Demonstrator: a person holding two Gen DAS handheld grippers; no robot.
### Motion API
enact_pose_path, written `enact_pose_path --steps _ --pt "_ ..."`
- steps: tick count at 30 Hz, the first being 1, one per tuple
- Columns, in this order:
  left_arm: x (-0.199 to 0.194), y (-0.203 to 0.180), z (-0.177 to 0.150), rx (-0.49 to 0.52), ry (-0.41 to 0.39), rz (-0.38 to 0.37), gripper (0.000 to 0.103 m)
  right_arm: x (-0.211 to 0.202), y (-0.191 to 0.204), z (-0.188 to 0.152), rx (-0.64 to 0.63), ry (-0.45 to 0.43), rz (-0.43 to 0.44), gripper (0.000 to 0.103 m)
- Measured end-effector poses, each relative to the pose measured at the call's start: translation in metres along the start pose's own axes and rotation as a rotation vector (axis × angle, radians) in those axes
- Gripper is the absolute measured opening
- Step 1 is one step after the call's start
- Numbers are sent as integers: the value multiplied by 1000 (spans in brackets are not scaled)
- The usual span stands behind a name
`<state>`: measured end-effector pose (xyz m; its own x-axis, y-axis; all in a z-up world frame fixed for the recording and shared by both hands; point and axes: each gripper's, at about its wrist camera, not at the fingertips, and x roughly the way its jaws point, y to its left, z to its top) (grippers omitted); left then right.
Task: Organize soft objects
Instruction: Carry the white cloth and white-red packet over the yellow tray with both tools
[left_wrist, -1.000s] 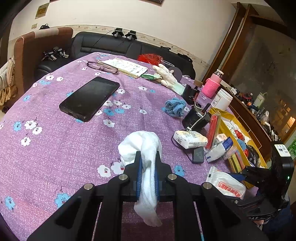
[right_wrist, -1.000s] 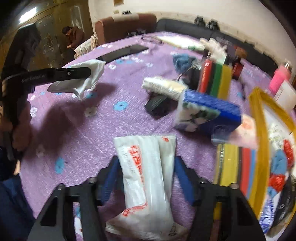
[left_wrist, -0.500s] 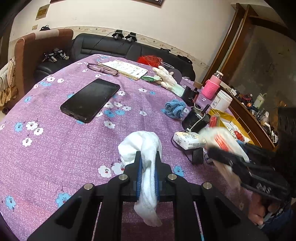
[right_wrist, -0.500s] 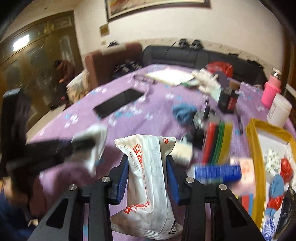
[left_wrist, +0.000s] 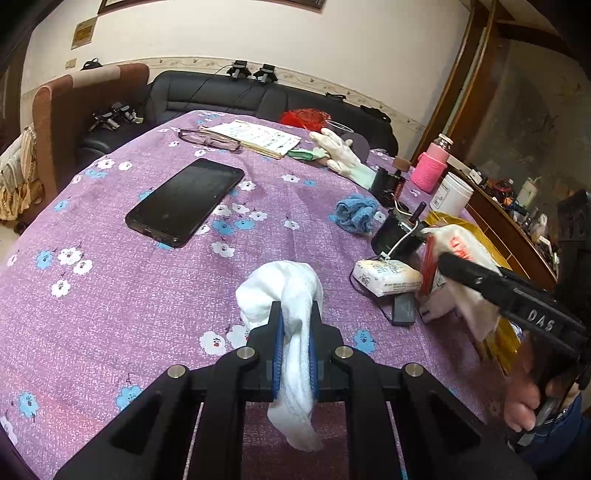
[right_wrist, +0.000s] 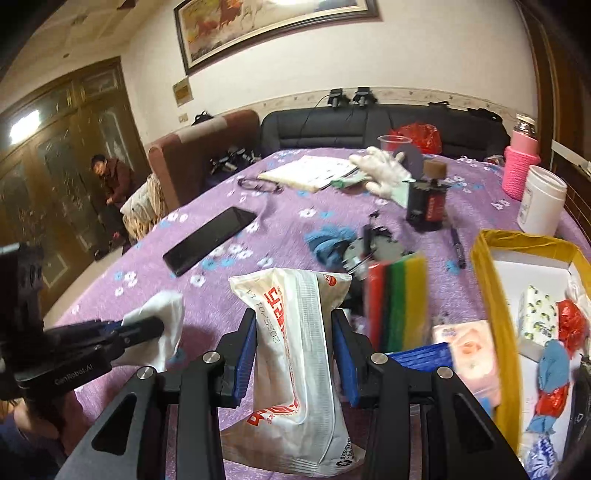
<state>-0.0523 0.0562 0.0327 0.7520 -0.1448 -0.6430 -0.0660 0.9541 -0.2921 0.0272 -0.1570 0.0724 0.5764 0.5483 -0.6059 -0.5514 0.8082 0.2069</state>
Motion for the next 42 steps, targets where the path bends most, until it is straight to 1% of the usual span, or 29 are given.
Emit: enact_pose_path --steps 3,6,12,15,22,26,28,32,34,36,38,42 --pt "0 -3 1 -18 3 -4 11 -9 -9 4 29 -15 -3 43" --pt "-1 -14 1 -1 12 -3 11 -17 -16 7 55 -22 -4 43" --pt "-13 -39 4 45 -8 -15 11 -41 -32 17 109 -30 20 43" --pt "-16 -50 5 60 -9 -25 11 -53 -45 21 117 -40 6 43" --pt "-12 -79 7 105 5 -28 11 -67 -104 25 190 -56 -76 43" --pt "-4 -98 11 129 32 -47 11 -70 -145 21 279 -70 -103 42" --pt "2 -114 16 158 42 -60 11 -73 -164 19 320 -69 -116 42" --pt "17 -155 26 220 58 -115 11 -84 -212 14 462 -82 -115 42" --pt "24 -180 32 254 65 -159 11 -92 -232 12 518 -100 -147 42" --pt "33 -207 36 287 80 -204 11 -99 -251 7 574 -108 -158 42" --pt "43 -229 37 314 96 -234 11 -107 -268 2 627 -117 -173 42" --pt "72 -275 33 370 139 -280 11 -114 -292 -3 681 -117 -236 42"
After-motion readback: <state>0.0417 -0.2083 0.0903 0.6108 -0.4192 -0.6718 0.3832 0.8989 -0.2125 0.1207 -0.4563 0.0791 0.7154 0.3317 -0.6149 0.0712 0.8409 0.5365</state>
